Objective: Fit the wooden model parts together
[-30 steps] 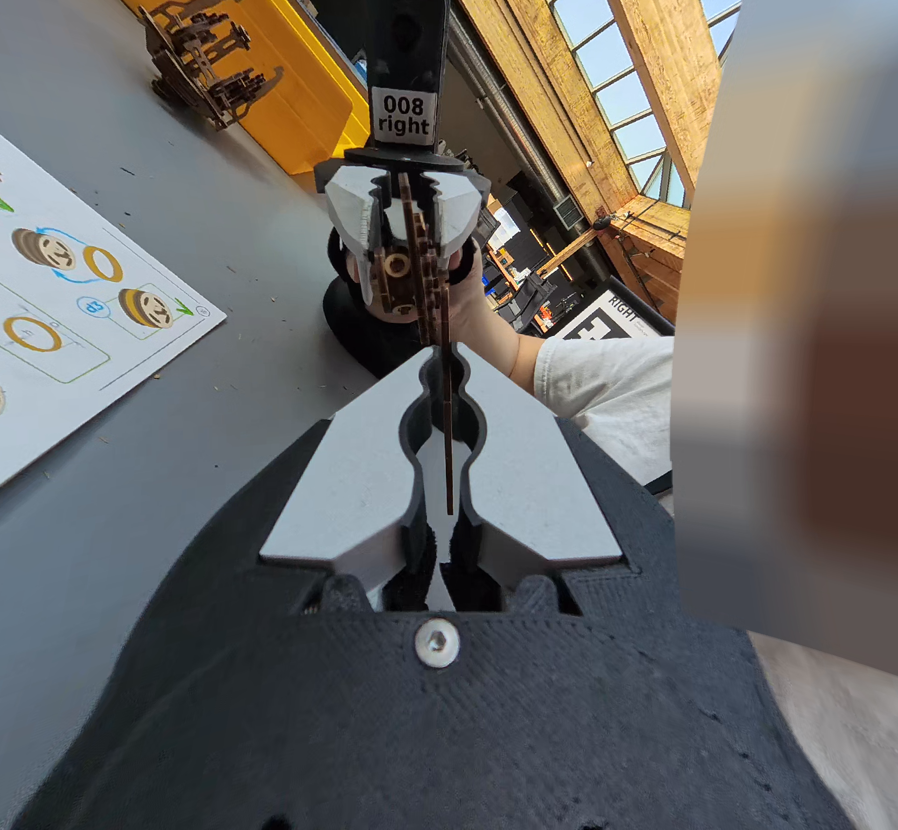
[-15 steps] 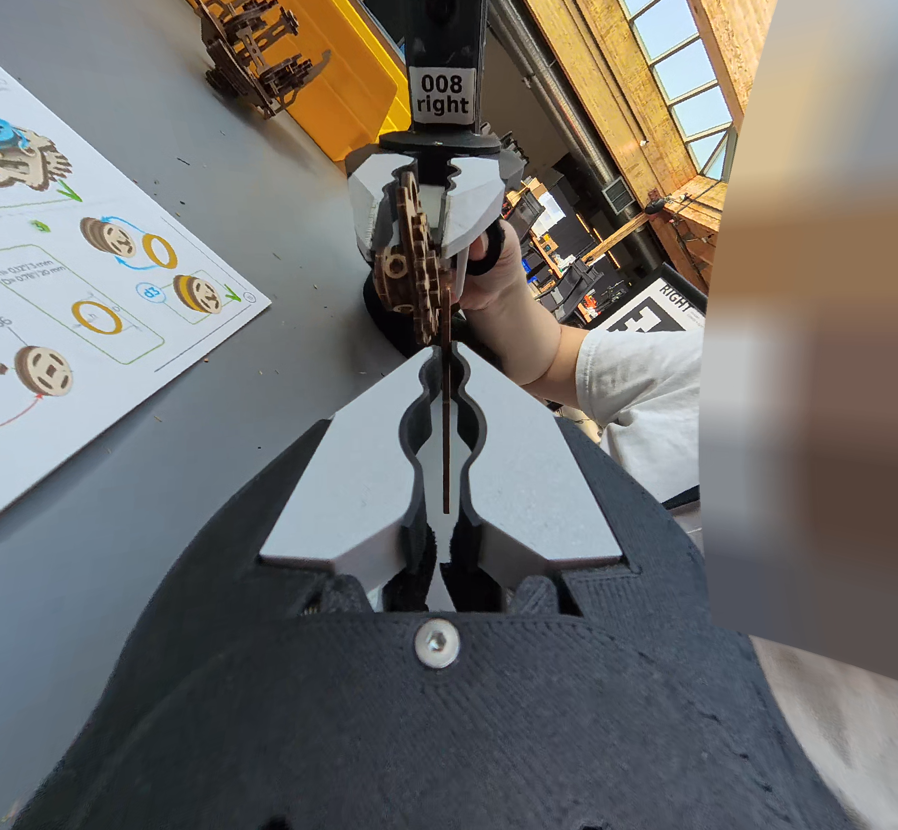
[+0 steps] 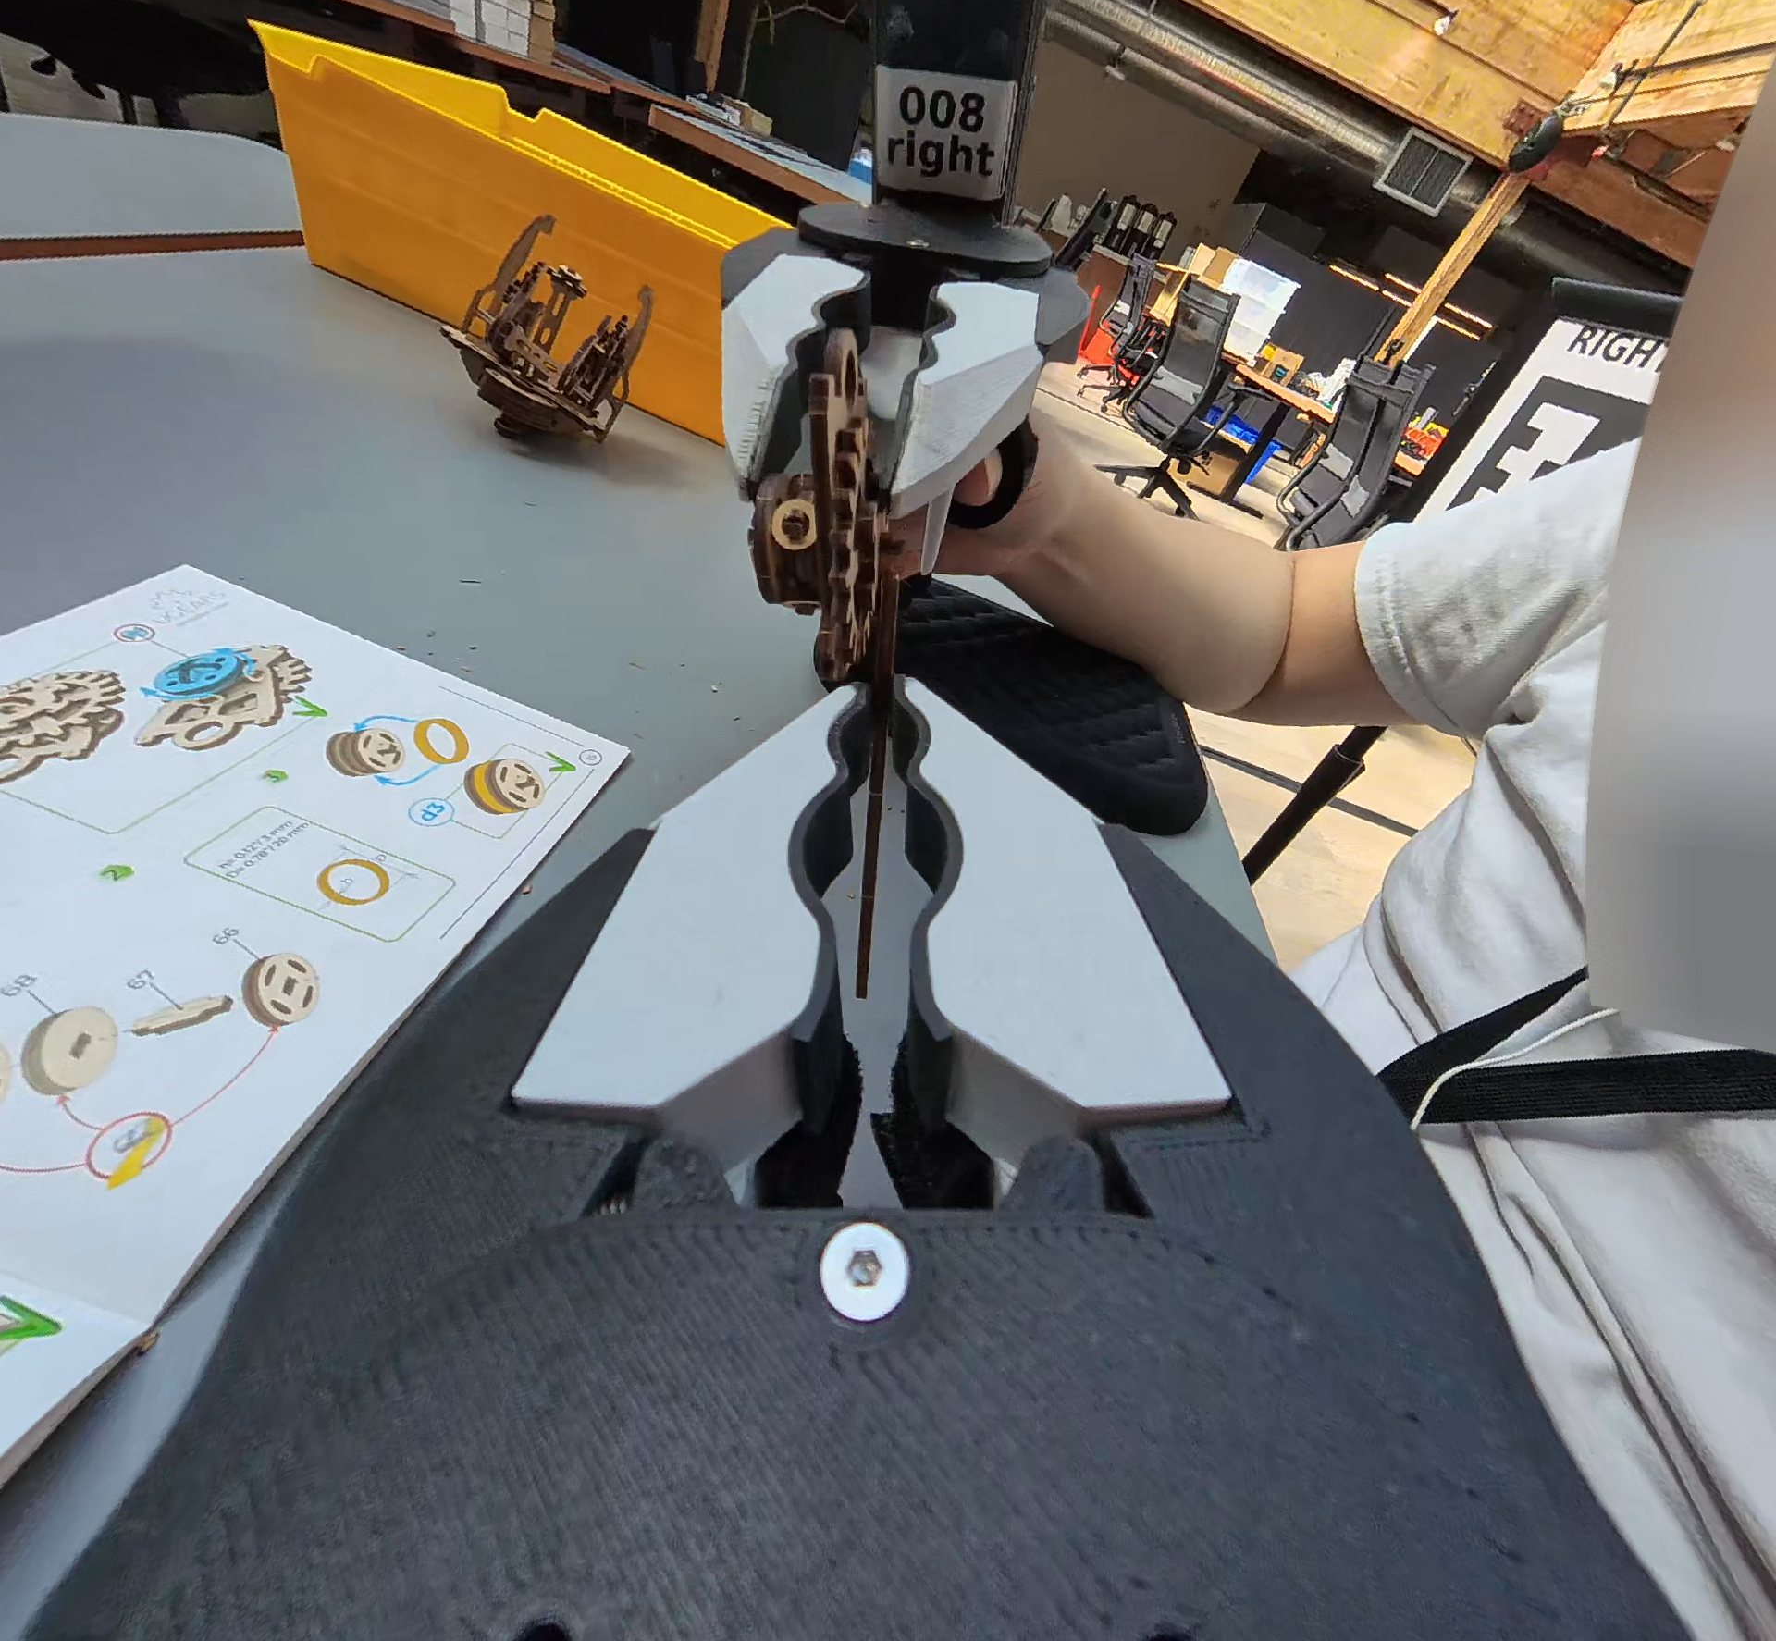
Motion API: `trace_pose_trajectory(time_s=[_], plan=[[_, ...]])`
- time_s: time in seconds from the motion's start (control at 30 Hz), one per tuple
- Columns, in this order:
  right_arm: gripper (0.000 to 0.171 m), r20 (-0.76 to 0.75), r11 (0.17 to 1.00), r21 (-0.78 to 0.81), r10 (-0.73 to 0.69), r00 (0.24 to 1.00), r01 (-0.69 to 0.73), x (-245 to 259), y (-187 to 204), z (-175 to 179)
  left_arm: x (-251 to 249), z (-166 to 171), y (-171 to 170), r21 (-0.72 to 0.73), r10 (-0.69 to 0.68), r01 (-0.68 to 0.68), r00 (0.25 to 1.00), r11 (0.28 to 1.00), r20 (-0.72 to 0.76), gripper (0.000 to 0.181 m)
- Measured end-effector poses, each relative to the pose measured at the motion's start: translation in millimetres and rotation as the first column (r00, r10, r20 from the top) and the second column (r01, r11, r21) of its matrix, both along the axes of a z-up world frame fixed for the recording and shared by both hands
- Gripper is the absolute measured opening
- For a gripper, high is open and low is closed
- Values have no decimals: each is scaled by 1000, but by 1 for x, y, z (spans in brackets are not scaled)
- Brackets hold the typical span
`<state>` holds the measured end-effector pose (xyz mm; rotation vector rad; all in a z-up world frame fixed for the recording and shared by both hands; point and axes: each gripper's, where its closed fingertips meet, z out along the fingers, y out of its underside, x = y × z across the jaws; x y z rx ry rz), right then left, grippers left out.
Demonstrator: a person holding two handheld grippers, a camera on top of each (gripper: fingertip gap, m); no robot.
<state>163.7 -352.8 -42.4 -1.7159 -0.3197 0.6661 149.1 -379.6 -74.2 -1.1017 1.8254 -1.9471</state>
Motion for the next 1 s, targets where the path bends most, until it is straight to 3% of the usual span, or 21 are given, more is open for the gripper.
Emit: trace_pose_trajectory(time_s=[0.47, 0.73, 1.0], plan=[[20, 297, 999, 27, -31, 954, 24, -21, -5, 1, -9, -4, -12, 200, -24, 0, 993, 980, 117, 0], [20, 272, 997, 19, -72, 960, 69, -27, -20, 2, -16, -6, -25, 349, -58, -17, 977, 937, 203, 0], [20, 239, 991, 33, -132, 962, 128, -25, -31, -1, -16, -7, -29, 338, -64, -1, 982, 941, 180, 0]])
